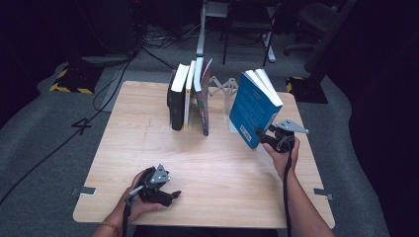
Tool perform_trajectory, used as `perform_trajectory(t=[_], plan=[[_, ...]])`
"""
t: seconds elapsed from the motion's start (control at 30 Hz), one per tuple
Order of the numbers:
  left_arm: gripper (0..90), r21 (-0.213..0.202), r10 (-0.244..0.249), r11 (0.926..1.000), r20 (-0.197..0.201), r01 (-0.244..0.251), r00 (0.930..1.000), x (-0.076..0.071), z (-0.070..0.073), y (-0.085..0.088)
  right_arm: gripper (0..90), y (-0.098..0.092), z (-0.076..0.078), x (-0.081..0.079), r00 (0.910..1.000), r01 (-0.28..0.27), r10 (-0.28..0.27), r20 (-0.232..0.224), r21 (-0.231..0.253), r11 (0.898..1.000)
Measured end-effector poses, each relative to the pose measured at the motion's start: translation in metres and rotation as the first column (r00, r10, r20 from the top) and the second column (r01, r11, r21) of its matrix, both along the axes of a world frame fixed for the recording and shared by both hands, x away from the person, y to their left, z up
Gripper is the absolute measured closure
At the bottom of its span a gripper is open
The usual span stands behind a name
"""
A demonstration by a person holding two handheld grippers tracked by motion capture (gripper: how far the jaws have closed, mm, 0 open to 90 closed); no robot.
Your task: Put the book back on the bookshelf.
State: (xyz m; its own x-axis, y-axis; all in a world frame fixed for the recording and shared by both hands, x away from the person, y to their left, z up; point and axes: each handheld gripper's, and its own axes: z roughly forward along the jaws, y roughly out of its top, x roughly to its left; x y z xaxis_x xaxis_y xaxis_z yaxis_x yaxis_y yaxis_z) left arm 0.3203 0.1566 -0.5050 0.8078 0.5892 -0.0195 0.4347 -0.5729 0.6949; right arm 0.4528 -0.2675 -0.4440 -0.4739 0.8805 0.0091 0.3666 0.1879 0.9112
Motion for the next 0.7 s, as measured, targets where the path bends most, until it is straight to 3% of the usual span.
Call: perform_trajectory(t=[0.3,0.33,0.47,0.6,0.63,0.7], plan=[[16.9,0.000,0.001,1.0000,0.000,-0.001,1.0000,0.000,0.000,0.000,52.2,0.006,-0.023,0.004,0.9991,-0.033,0.033,-0.026,-0.016,0.999],[16.9,0.000,0.001,1.0000,0.000,-0.001,1.0000,0.000,0.000,0.000,56.6,0.006,-0.025,0.005,0.9994,-0.023,0.023,-0.026,-0.013,1.000],[16.8,0.001,0.000,1.0000,-0.001,0.000,1.0000,0.000,0.000,0.000,60.2,0.010,-0.029,0.011,0.9995,0.011,-0.011,-0.030,0.027,1.000],[16.6,0.002,-0.005,1.0000,0.001,0.005,1.0000,0.001,0.000,0.000,60.9,0.021,-0.029,0.012,0.9980,0.057,-0.057,-0.027,0.024,0.998],[16.5,0.002,-0.006,1.0000,0.001,0.006,1.0000,0.001,0.000,0.000,61.1,0.031,-0.028,0.014,0.9951,0.096,-0.096,-0.026,0.017,0.995],[16.5,0.002,-0.005,1.0000,0.001,0.005,1.0000,0.001,0.000,0.000,61.1,0.035,-0.028,0.016,0.9942,0.105,-0.105,-0.026,0.011,0.994]])
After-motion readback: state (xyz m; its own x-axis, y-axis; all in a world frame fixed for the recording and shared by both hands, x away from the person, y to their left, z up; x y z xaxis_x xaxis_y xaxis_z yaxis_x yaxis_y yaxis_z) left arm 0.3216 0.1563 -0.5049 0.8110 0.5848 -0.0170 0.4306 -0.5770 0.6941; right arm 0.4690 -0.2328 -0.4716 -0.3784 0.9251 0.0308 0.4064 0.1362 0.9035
